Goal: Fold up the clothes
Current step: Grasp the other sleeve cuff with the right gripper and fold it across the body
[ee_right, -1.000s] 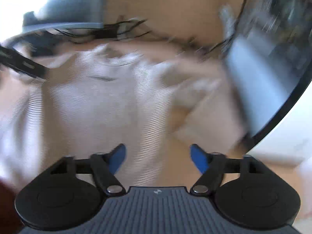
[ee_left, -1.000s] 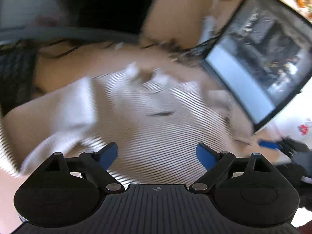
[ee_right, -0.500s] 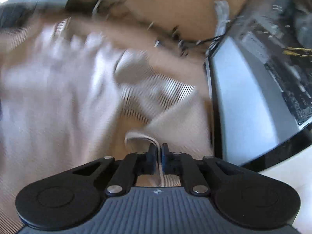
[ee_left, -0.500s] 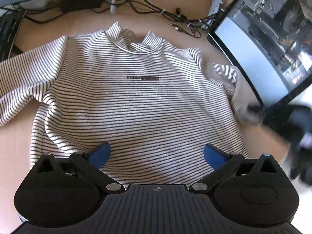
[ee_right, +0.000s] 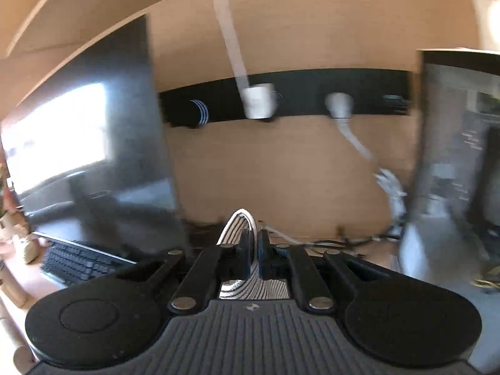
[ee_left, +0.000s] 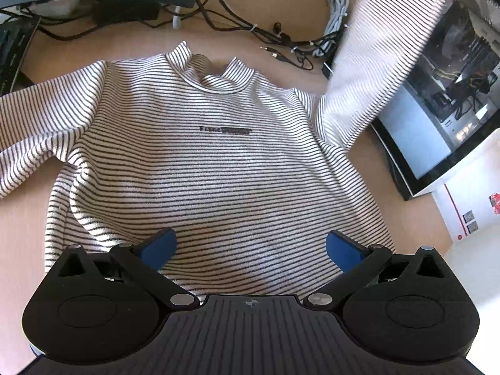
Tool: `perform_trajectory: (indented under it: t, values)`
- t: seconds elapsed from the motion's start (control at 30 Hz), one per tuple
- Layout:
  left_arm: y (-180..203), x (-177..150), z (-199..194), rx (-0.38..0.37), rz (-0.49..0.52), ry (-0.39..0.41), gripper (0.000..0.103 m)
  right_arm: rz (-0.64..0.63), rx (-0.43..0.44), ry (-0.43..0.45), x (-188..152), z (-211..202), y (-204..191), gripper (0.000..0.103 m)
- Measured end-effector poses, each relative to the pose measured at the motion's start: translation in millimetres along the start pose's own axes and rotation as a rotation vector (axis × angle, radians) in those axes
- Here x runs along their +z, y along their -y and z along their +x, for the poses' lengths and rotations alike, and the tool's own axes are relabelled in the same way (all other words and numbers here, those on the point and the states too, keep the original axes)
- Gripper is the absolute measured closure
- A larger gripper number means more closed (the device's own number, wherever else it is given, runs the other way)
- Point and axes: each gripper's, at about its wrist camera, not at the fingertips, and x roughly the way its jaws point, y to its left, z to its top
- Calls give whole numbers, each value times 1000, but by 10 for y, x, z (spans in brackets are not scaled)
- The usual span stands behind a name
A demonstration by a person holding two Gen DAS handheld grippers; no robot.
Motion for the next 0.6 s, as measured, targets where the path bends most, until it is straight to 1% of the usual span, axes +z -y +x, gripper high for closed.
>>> perform_trajectory:
  t: [0.1,0.13,0.17,0.2,0.23,0.27,0.3,0.4,0.43,0.47,0.53,0.6]
  values:
    - [-12,-12,-9,-11,3,6,0,-33,39,-7,-37,187,-264,99]
    - [-15,-17,-12,-13,6,8,0,-26,60,-5,-47,233,-317,99]
    - [-18,-22,-15,-16,8,10,0,-20,81,-3,-57,278,-370,95]
    - [-20,-27,-18,-19,11,12,0,-11,100,-5,-64,308,-411,85]
    - [-24,-39,-26,-22,13,14,0,-8,111,-2,-64,306,-436,76]
    - [-25,-43,-27,-23,15,16,0,-6,121,3,-66,306,-458,55]
    - [-27,-47,-29,-25,16,18,0,-4,122,10,-80,314,-457,37]
    - [-13,-58,-23,-17,21,25,0,24,135,2,-179,375,-347,15]
    - [-5,-63,-21,-14,24,27,0,48,141,-19,-267,384,-263,9]
    - [8,-68,-16,-9,30,29,0,76,141,-44,-383,408,-189,0]
    - [29,-68,-7,0,38,28,0,143,133,-101,-658,460,-21,0]
    - [47,-66,3,7,45,27,0,221,125,-176,-961,550,166,0]
